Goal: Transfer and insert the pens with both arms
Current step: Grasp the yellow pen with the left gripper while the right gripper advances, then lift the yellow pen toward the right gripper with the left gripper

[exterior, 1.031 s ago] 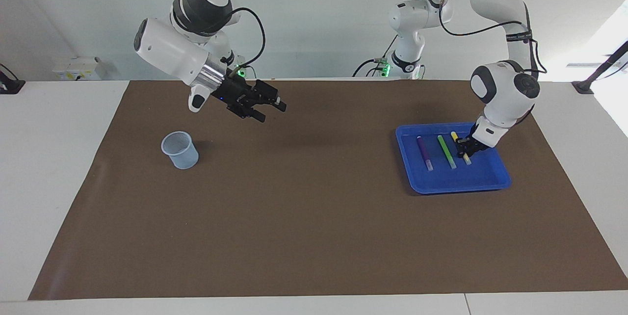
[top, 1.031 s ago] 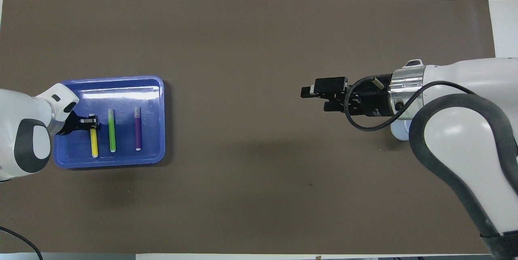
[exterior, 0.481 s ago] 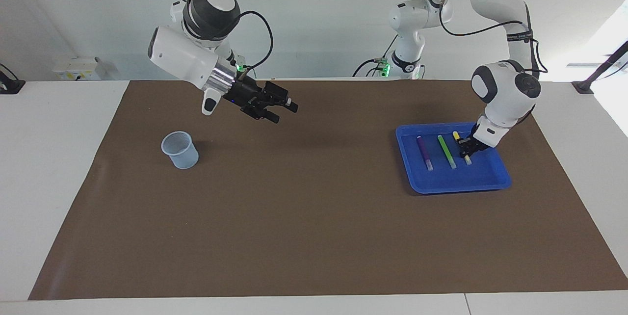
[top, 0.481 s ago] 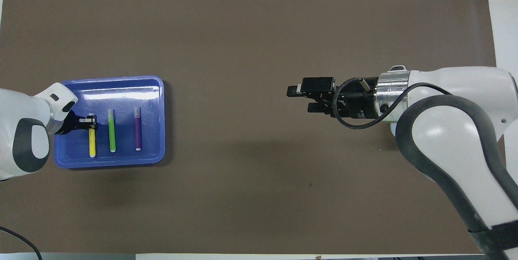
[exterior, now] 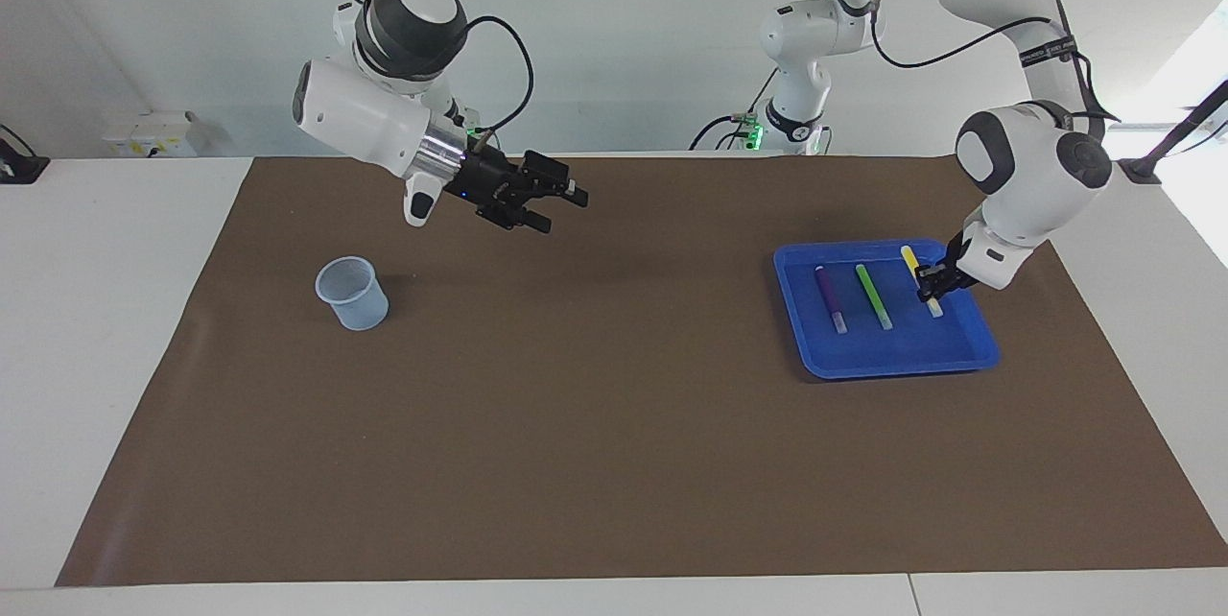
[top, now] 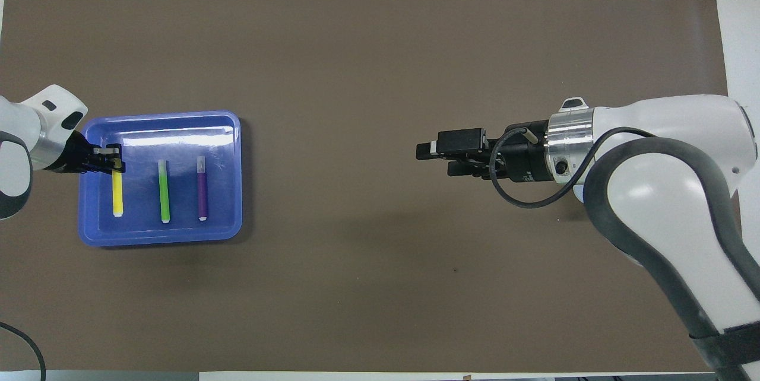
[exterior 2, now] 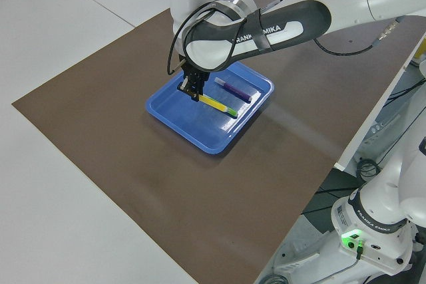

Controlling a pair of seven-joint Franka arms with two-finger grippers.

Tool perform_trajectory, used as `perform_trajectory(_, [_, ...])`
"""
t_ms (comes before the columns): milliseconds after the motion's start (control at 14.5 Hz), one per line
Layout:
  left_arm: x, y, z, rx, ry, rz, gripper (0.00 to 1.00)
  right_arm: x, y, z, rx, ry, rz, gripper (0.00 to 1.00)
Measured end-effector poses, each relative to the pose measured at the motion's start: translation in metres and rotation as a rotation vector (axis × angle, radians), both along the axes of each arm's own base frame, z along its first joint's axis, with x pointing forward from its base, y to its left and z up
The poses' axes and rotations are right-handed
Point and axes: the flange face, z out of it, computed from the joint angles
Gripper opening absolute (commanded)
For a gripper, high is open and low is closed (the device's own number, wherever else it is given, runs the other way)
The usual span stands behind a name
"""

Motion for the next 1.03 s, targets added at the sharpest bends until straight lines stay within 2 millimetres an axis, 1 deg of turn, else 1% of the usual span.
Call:
perform_trajectory(69, [0.004, -0.008, 0.012, 0.003, 0.015, 0.04, 0.0, -0.002, -0.001, -0.001, -0.015, 0.002, 0.025, 1.0])
perform_trajectory(206, [0.008, -0.029, 0.034, 0.011, 0.051, 0.142, 0.0, -0.001, -0.015, -0.002, -0.038, -0.003, 0.076, 1.0])
perform_trajectory(275, [0.01, -0.045, 0.045, 0.005, 0.072, 0.211, 0.0, -0.001, -0.024, -0.001, -0.04, -0.003, 0.115, 1.0])
perform_trajectory(344, [0.011, -0.065, 0.057, -0.011, 0.093, 0.292, 0.0, -0.001, -0.029, 0.0, -0.039, -0.003, 0.137, 1.0])
perform_trajectory(413, [0.011, -0.087, 0.067, -0.028, 0.113, 0.382, 0.0, -0.001, -0.029, 0.001, -0.037, 0.0, 0.144, 1.0])
perform_trajectory(619, [0.003, -0.151, 0.089, -0.096, 0.178, 0.652, 0.0, 0.001, -0.014, 0.004, -0.046, 0.013, 0.117, 1.0])
perform_trajectory(688, [-0.001, -0.169, 0.096, -0.12, 0.209, 0.747, 0.0, 0.001, -0.01, 0.006, -0.043, 0.017, 0.109, 1.0])
perform_trajectory(756, [-0.006, -0.184, 0.103, -0.141, 0.241, 0.839, 0.0, 0.001, -0.007, 0.008, -0.039, 0.031, 0.098, 1.0])
perform_trajectory(894, [-0.013, -0.207, 0.115, -0.181, 0.309, 0.99, 0.0, 0.001, 0.0, 0.013, -0.039, 0.067, 0.072, 1.0])
perform_trajectory(1031, [-0.018, -0.228, 0.121, -0.203, 0.368, 1.118, 0.0, -0.001, 0.008, 0.02, -0.04, 0.073, 0.06, 1.0])
